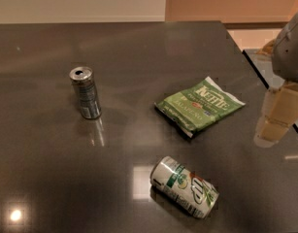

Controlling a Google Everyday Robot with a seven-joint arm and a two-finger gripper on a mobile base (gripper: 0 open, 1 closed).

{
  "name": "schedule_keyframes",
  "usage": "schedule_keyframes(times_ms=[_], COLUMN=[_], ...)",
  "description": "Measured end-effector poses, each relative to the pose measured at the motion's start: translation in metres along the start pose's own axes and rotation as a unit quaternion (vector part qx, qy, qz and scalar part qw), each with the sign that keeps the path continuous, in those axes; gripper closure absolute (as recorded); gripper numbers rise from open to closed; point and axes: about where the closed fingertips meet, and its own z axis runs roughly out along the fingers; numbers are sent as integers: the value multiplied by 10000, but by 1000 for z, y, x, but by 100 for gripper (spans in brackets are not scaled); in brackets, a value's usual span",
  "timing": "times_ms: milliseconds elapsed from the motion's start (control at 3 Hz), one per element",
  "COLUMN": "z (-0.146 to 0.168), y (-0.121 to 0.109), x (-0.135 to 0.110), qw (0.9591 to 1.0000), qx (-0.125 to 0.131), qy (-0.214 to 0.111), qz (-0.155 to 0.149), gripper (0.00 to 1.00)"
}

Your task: Move 7up can near redbull can

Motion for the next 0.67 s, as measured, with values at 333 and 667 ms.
schedule_keyframes(times_ms=[333,667], z=[14,26], y=[33,59], x=[-10,-17], qw=[9994,9981], qx=[-326,-582], qy=[-89,-196], qz=[-50,-35], gripper=[0,0])
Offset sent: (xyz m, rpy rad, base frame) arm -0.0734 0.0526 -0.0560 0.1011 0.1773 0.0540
